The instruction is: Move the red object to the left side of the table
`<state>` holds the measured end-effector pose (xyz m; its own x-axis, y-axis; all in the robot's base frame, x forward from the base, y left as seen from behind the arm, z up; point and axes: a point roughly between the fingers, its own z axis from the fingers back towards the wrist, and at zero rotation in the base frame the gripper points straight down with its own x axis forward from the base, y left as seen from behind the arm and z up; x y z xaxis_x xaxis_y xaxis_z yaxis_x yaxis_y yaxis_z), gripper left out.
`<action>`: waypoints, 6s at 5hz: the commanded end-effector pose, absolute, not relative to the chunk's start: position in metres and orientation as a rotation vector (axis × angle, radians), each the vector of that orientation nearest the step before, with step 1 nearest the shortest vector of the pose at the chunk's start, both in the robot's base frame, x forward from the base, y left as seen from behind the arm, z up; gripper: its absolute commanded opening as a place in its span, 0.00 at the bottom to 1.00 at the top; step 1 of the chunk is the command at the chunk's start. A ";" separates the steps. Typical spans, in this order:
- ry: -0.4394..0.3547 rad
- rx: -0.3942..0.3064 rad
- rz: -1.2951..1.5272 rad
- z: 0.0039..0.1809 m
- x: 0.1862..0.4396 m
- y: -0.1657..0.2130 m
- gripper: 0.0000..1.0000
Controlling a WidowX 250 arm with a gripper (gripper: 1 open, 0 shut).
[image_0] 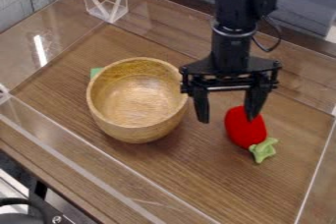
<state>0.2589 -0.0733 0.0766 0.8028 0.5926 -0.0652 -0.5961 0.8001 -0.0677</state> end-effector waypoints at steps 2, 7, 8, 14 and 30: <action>-0.064 -0.132 0.809 0.081 0.273 -0.096 1.00; -0.140 -0.100 0.960 0.064 0.273 -0.092 1.00; -0.156 -0.097 0.968 0.071 0.272 -0.092 1.00; -0.203 -0.080 0.880 0.074 0.280 -0.074 1.00; -0.002 -0.124 1.025 0.033 0.272 -0.076 0.00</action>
<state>0.2652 -0.0745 0.0231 0.5152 0.8541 -0.0707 -0.8567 0.5109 -0.0709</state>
